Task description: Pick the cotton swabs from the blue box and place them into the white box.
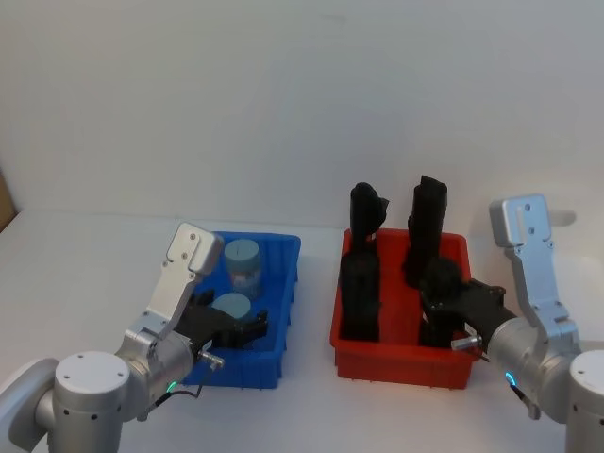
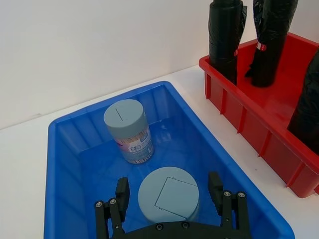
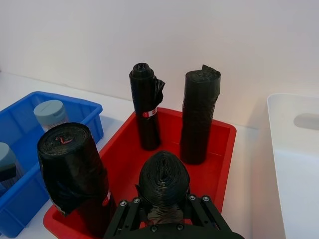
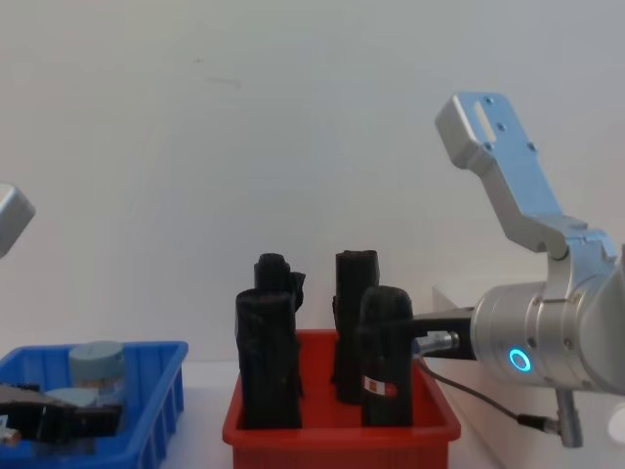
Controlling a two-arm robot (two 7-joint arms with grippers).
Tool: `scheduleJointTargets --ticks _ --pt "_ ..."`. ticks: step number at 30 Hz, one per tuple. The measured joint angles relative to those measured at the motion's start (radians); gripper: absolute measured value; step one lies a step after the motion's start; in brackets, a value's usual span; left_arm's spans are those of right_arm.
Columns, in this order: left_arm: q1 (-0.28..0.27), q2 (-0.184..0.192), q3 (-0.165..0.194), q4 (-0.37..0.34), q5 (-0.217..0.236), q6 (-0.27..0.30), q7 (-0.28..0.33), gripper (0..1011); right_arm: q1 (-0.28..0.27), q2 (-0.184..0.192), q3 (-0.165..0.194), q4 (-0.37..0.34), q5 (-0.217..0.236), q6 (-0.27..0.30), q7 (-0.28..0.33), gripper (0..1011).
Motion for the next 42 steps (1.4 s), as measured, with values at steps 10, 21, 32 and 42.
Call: scheduleJointTargets --ticks 10,21,32,42 --pt "-0.003 0.0 -0.001 -0.001 0.004 0.011 -0.011 908 0.0 0.0 0.0 0.0 0.0 0.0 0.0 348" --pt "-0.005 0.0 -0.002 -0.001 0.005 0.015 -0.016 671 0.0 0.0 0.0 0.0 0.0 0.0 0.0 348" --pt "-0.005 0.0 -0.002 -0.002 0.006 0.016 -0.018 670 0.0 0.001 0.005 -0.009 0.004 -0.008 -0.007 348" --pt "-0.006 0.0 -0.002 -0.002 0.006 0.017 -0.019 671 -0.001 0.005 0.022 -0.061 0.021 -0.06 -0.043 348"
